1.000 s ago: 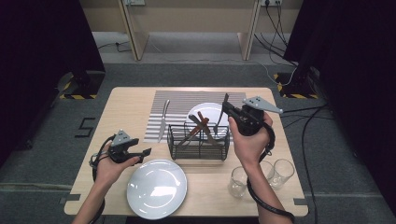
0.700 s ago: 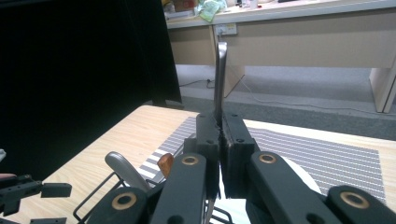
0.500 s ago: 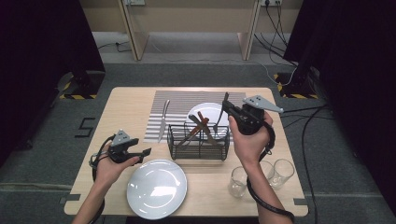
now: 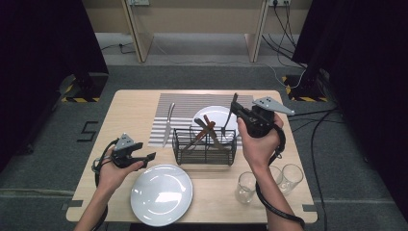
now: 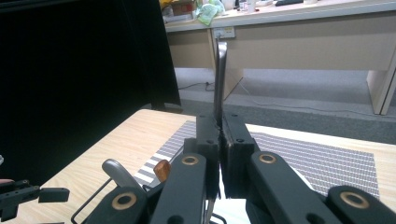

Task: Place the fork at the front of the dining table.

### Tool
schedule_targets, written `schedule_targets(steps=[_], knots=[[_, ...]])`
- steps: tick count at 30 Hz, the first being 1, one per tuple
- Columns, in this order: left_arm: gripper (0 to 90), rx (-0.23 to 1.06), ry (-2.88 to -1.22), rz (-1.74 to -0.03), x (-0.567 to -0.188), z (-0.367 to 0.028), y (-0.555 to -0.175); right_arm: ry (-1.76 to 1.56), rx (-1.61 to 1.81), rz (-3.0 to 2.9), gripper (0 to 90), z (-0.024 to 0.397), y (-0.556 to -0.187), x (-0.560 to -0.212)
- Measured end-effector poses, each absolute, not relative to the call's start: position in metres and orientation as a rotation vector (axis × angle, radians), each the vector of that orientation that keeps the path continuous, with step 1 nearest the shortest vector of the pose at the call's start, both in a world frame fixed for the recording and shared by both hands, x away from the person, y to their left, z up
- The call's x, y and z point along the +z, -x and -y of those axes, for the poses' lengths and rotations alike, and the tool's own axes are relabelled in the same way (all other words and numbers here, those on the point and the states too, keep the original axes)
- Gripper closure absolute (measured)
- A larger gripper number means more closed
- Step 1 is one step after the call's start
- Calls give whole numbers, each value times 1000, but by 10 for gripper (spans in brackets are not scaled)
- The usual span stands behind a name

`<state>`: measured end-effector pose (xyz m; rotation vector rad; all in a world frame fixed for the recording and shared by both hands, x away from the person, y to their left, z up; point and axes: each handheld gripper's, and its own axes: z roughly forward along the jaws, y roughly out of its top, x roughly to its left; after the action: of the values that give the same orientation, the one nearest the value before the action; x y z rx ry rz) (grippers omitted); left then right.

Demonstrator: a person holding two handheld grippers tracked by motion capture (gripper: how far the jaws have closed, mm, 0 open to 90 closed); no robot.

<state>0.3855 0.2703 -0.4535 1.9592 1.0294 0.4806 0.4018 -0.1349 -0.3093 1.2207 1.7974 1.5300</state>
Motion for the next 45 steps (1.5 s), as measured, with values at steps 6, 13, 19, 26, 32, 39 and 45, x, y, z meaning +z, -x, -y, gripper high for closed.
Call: schedule_targets(steps=[6,13,19,26,32,39,45], knots=[[290,483,-1963,-1028,-453,-271,-385,-1222,1537,-1792,874,135,-402,-307],[290,482,-1963,-1026,-453,-270,-386,-1216,1542,-1782,874,136,-402,-304],[290,484,-1960,-1028,-453,-271,-386,-1214,1545,-1781,874,137,-403,-301],[290,481,-1964,-1026,-453,-270,-386,-1214,1549,-1775,873,138,-403,-299],[290,481,-1962,-1025,-453,-270,-386,-1212,1550,-1773,873,138,-403,-298],[290,483,-1962,-1023,-452,-270,-386,-1207,1558,-1765,874,138,-403,-295],[290,484,-1960,-1024,-452,-270,-386,-1199,1565,-1756,874,138,-403,-292]])
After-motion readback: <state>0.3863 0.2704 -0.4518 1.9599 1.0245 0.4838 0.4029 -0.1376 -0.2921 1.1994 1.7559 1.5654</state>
